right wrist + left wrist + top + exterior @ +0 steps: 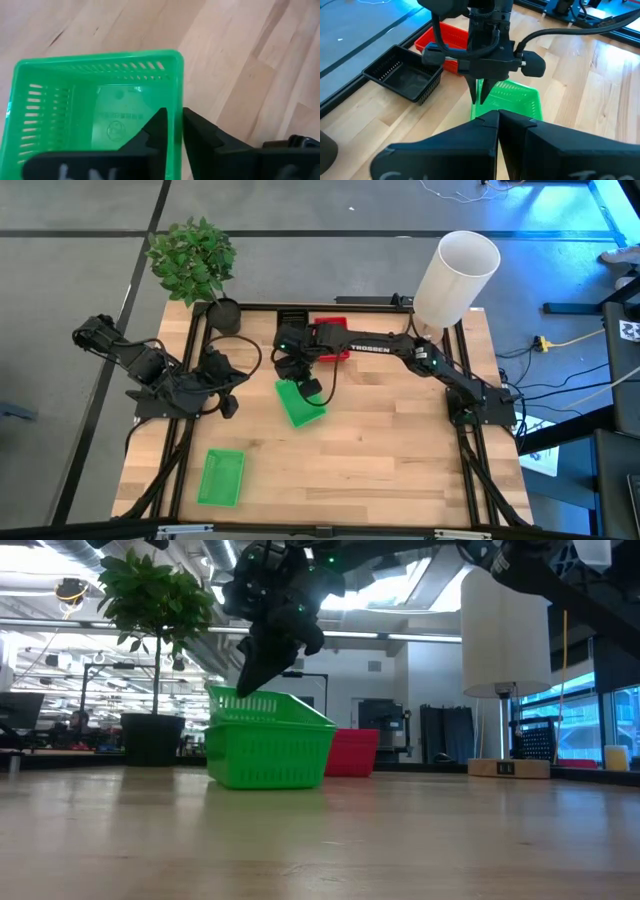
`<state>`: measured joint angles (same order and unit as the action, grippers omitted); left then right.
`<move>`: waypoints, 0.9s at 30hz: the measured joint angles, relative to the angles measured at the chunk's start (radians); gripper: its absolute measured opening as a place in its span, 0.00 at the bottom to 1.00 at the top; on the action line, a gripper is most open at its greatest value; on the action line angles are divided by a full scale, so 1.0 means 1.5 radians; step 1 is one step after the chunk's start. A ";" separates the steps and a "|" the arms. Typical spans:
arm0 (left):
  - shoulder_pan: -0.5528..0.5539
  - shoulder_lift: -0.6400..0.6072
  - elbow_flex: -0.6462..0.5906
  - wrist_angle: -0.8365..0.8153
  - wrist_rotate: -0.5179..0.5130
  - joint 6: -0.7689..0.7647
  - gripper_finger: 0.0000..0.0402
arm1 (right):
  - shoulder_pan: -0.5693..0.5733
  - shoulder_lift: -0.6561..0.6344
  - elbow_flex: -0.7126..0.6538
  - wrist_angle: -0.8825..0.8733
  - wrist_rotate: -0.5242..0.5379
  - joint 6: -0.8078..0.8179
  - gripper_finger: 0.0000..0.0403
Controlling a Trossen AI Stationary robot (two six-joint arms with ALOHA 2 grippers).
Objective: Stack baskets by color
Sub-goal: Stack the bottom right green bin on the top left green bin
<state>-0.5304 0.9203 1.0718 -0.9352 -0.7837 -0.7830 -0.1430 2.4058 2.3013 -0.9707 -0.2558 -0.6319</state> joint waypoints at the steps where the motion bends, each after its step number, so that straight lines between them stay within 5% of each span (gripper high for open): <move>1: 0.000 0.000 0.000 0.000 0.000 0.000 0.00 | 0.002 0.000 0.000 0.000 0.002 0.000 0.15; 10: 0.000 0.000 0.000 0.000 0.006 0.000 0.00 | 0.031 -0.001 0.029 -0.006 0.082 -0.002 0.24; 27: 0.000 0.000 0.000 -0.015 0.008 0.000 0.00 | 0.054 -0.020 0.033 -0.011 0.175 0.038 0.02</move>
<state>-0.5304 0.9207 1.0718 -0.9583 -0.7723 -0.7830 -0.0620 2.3752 2.3512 -0.9871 0.0061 -0.5747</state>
